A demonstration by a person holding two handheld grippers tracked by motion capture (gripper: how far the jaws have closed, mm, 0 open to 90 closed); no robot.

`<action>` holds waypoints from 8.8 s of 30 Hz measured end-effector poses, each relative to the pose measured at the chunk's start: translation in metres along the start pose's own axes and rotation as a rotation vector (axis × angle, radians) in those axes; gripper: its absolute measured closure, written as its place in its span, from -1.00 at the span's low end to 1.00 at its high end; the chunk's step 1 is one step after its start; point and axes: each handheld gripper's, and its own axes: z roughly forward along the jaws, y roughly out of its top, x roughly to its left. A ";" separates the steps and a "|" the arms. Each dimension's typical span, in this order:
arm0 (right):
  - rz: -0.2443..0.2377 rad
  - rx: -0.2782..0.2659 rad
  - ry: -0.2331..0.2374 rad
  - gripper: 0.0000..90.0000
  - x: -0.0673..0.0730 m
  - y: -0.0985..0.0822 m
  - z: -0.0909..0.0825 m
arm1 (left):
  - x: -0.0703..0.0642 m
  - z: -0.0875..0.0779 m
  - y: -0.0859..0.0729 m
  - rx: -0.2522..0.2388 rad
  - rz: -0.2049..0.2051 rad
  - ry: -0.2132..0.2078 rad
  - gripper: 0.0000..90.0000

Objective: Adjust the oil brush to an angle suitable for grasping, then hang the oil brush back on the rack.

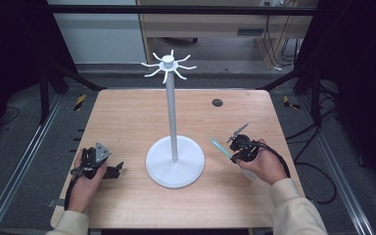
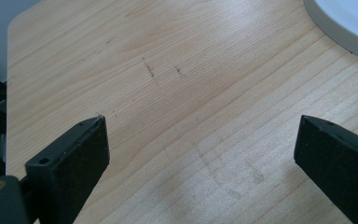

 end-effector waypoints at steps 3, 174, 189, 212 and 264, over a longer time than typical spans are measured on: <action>0.012 -0.022 -0.007 0.83 -0.002 -0.002 -0.005 | 0.000 0.000 0.000 -0.004 -0.004 0.002 -0.94; 0.022 -1.068 0.035 0.83 0.093 0.038 -0.170 | -0.002 -0.001 0.002 -0.011 -0.002 -0.022 -0.94; 0.000 -1.050 0.038 0.82 0.102 0.043 -0.170 | -0.002 0.000 0.002 -0.012 0.000 -0.023 -0.94; 0.008 -1.014 0.023 0.82 0.109 0.057 -0.165 | -0.002 0.000 0.002 -0.002 0.008 -0.026 -0.94; 0.082 -1.031 -0.059 0.74 0.096 0.047 -0.161 | -0.003 0.000 0.002 0.001 0.012 -0.033 -0.94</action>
